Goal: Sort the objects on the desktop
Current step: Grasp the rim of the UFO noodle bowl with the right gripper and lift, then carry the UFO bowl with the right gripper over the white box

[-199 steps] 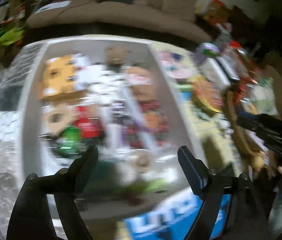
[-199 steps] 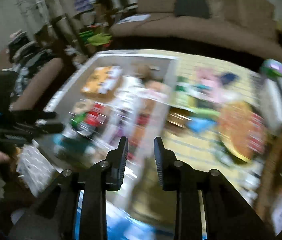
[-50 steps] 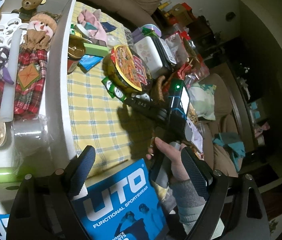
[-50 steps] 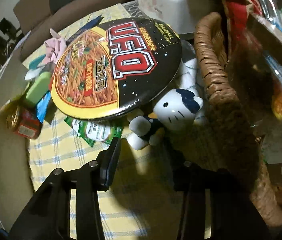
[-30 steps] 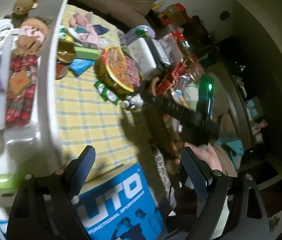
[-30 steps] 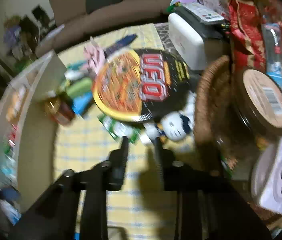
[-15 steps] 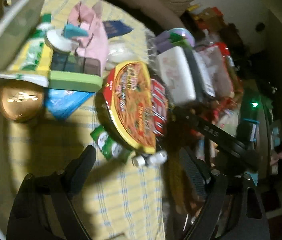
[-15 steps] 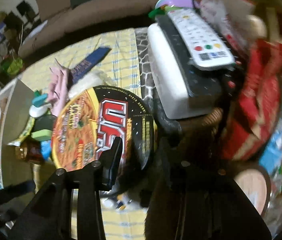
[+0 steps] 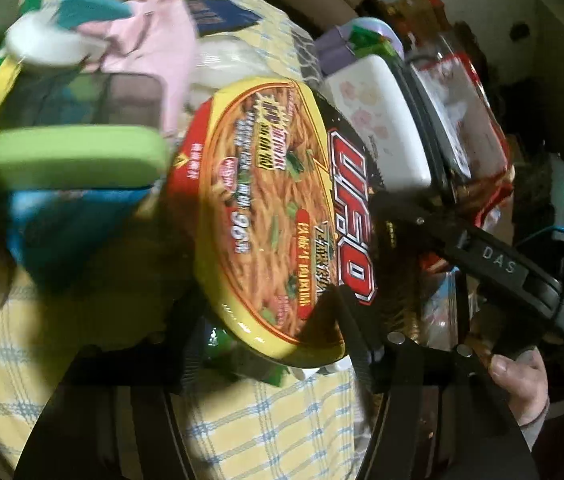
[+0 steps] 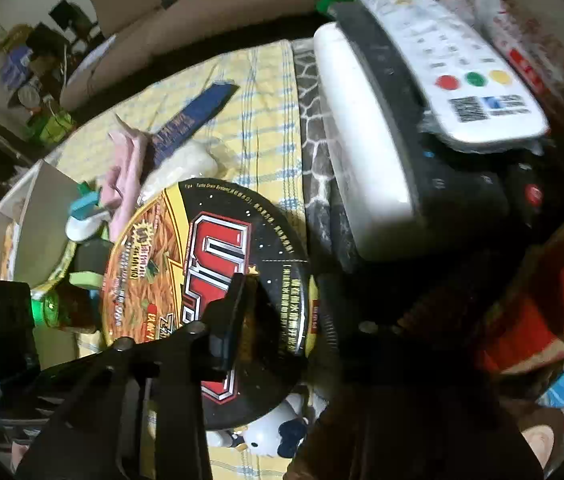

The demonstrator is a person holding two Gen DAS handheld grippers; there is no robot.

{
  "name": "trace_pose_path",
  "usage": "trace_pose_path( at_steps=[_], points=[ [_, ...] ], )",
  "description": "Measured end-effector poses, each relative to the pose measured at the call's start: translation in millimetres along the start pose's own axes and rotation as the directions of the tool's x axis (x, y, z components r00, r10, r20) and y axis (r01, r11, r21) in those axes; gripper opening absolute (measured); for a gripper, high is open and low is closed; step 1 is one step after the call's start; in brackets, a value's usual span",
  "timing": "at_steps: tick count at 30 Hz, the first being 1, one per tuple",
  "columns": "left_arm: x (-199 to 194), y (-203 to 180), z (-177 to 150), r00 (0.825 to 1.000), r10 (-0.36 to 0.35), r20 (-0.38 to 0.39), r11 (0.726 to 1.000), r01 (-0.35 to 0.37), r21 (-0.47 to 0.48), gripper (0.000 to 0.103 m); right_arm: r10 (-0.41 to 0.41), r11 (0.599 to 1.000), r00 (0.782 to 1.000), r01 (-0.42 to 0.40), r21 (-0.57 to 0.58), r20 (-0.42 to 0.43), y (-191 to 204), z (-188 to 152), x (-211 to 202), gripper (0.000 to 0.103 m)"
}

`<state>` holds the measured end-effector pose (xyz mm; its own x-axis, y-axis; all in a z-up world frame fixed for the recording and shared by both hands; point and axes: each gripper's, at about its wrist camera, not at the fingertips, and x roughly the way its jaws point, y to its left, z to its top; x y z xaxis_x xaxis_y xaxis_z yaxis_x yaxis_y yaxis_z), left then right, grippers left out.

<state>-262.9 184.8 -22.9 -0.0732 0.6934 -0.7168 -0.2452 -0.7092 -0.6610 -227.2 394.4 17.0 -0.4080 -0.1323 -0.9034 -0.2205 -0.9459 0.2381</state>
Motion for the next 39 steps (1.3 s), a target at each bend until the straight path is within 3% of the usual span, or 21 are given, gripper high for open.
trace_pose_path(
  at_steps=[6, 14, 18, 21, 26, 30, 33, 39],
  points=[
    [-28, -27, -10, 0.999, -0.040, 0.035, 0.998, 0.038, 0.057, 0.062, -0.042, 0.997, 0.995, 0.047, -0.053, 0.088, 13, -12, -46, 0.032],
    [-124, -54, -35, 0.983, -0.138, 0.118, 0.986, 0.125, 0.114, 0.062, 0.065, 0.994, 0.972, -0.043, -0.098, 0.225, 45, -39, -152, 0.032],
    [-184, -39, -47, 0.974, -0.151, 0.166, 0.985, 0.135, 0.103, 0.062, 0.129, 0.982, 0.957, -0.086, -0.171, 0.258, 90, -48, -192, 0.032],
    [-232, -10, -51, 0.966, -0.129, 0.225, 0.990, 0.112, 0.087, 0.064, 0.174, 0.967, 0.951, -0.116, -0.228, 0.255, 141, -52, -198, 0.032],
    [-290, 64, -49, 0.955, -0.038, 0.293, 0.999, 0.042, -0.008, 0.068, 0.257, 0.934, 0.947, -0.192, -0.301, 0.192, 233, -55, -166, 0.032],
    [-298, 123, -36, 0.955, 0.029, 0.295, 0.995, 0.000, -0.097, 0.069, 0.293, 0.921, 0.949, -0.248, -0.300, 0.116, 292, -51, -104, 0.032],
    [-292, 155, -21, 0.958, 0.058, 0.282, 0.990, -0.020, -0.136, 0.069, 0.290, 0.928, 0.955, -0.264, -0.264, 0.066, 307, -45, -54, 0.032],
    [-262, 173, -2, 0.968, 0.084, 0.237, 0.990, -0.054, -0.129, 0.069, 0.245, 0.947, 0.970, -0.237, -0.218, 0.010, 302, -43, 2, 0.032]
  ],
)
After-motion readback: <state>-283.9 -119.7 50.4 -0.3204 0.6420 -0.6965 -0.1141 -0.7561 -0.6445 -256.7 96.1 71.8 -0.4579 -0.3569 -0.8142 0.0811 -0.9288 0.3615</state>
